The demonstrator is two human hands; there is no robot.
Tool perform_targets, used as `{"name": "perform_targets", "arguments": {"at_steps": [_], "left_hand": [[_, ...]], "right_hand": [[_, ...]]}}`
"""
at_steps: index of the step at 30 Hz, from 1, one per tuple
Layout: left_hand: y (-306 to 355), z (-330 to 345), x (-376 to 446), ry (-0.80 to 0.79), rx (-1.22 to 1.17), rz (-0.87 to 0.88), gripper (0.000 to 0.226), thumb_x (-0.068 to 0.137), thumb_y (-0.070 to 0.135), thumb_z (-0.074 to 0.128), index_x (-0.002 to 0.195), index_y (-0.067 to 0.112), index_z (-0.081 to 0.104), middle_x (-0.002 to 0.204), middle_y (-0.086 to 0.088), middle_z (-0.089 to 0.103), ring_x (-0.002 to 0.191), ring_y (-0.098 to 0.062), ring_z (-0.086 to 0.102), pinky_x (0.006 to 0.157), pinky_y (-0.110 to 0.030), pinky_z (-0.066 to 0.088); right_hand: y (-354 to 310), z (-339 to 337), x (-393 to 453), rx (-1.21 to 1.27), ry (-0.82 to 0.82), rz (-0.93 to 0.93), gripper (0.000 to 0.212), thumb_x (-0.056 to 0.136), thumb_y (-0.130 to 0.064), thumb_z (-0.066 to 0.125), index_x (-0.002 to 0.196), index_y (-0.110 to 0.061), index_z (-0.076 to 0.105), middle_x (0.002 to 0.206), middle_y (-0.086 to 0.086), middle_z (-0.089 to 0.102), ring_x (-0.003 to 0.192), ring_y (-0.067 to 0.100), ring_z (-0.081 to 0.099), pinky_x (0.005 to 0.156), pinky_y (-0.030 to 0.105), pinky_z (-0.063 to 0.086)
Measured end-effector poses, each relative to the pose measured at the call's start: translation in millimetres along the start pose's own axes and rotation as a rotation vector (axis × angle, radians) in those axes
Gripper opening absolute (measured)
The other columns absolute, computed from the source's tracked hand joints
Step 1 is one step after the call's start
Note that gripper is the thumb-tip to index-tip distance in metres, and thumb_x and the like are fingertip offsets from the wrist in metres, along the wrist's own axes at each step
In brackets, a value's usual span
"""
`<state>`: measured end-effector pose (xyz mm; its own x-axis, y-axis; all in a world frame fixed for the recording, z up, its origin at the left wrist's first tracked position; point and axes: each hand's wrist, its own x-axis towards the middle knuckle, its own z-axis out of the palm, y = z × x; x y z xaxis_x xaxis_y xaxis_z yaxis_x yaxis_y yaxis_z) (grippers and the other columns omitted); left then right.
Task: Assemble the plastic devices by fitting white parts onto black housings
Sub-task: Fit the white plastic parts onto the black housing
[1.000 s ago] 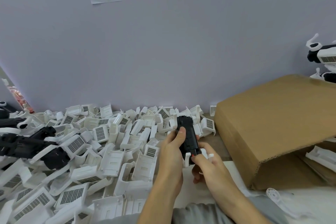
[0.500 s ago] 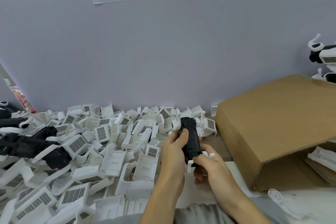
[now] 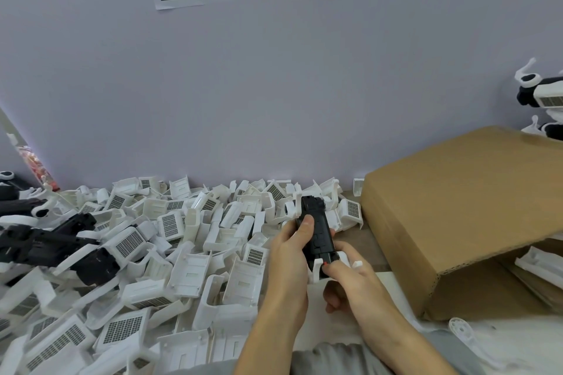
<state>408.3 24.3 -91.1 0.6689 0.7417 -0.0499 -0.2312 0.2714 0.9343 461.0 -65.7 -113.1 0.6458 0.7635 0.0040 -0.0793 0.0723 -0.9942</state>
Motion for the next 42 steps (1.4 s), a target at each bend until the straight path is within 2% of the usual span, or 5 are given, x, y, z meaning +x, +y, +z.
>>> {"name": "perform_targets", "arguments": {"at_steps": [16,26,31,38,42], "left_hand": [[1,2,-2,0.012,-0.018,-0.014,0.019,0.097,0.023,0.06,0.1,0.011,0.074,0.09,-0.013,0.074,0.079,-0.024,0.068,0.074,-0.042,0.051],[4,2,-4,0.02,0.004,-0.011,0.019,0.098,0.025,0.06,0.099,0.01,0.072,0.078,-0.004,0.072,0.068,-0.016,0.068,0.06,-0.03,0.05],[5,2,-4,0.001,0.009,0.013,0.021,0.097,0.028,0.06,0.1,0.01,0.071,0.085,-0.008,0.073,0.078,-0.022,0.068,0.071,-0.038,0.051],[9,3,-5,-0.122,-0.24,-0.122,0.049,0.098,0.031,0.045,0.074,0.005,0.079,0.09,-0.022,0.072,0.074,-0.028,0.067,0.066,-0.03,0.051],[8,0,-2,-0.081,-0.298,-0.111,0.045,0.098,0.028,0.047,0.078,0.007,0.081,0.091,-0.02,0.073,0.078,-0.032,0.069,0.076,-0.04,0.054]], "right_hand": [[5,-2,3,0.131,-0.028,0.045,0.049,0.064,-0.024,0.056,0.111,-0.013,0.062,0.067,0.005,0.059,0.049,0.015,0.042,0.05,0.03,0.041],[5,-2,3,0.076,-0.021,0.022,0.032,0.065,-0.028,0.055,0.095,-0.032,0.067,0.062,-0.002,0.056,0.05,0.014,0.042,0.052,0.03,0.042],[0,-1,0,0.097,-0.034,0.003,0.03,0.068,-0.03,0.054,0.093,-0.037,0.068,0.066,0.001,0.055,0.049,0.014,0.04,0.05,0.029,0.043],[-5,-1,-3,0.305,-0.061,0.019,0.026,0.067,-0.018,0.064,0.093,-0.012,0.069,0.071,0.006,0.061,0.047,0.016,0.043,0.046,0.026,0.04],[-7,1,-4,0.233,0.002,0.014,0.022,0.085,-0.022,0.062,0.105,-0.02,0.072,0.081,0.01,0.071,0.058,0.021,0.058,0.058,0.031,0.042]]}}
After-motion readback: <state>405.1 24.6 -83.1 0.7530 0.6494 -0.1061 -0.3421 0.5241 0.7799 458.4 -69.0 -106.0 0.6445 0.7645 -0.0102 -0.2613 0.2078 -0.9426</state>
